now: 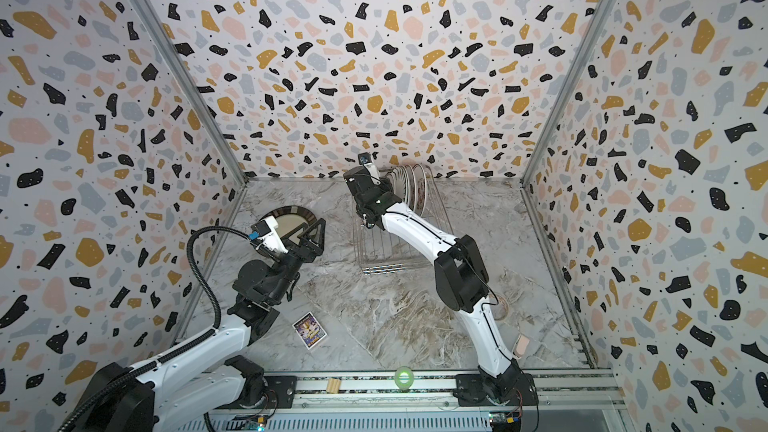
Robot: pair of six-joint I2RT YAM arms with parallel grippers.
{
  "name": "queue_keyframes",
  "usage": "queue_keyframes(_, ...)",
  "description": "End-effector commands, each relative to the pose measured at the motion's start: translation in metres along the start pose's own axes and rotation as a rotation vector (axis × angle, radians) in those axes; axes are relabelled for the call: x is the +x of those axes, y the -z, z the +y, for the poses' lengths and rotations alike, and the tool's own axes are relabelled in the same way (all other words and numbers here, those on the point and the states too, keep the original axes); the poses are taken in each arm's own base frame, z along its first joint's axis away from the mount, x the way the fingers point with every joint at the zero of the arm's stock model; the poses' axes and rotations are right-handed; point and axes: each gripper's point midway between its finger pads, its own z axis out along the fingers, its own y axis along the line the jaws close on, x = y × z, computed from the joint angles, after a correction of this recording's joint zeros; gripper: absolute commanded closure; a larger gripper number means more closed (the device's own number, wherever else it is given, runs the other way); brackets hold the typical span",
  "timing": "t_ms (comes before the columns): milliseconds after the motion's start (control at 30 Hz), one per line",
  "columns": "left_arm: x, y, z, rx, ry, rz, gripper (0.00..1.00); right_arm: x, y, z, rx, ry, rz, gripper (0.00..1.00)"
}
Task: Unload the plates from the dish rack
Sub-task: 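Grip the rim of the watermelon-print plate with the right gripper, then pull the watermelon plate up out of the rack with the right gripper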
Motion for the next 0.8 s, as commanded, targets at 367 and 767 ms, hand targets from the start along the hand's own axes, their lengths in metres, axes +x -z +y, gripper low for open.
queue_keyframes(367, -0.007, -0.005, -0.010, 0.029, -0.015, -0.013, 0.00, -0.078, 0.086, -0.093, 0.085, -0.169, -0.228, 0.85)
queue_keyframes(767, -0.005, -0.006, -0.028, 0.102, -0.074, 0.034, 0.00, -0.066, 0.120, -0.112, -0.240, -0.322, -0.264, 0.86)
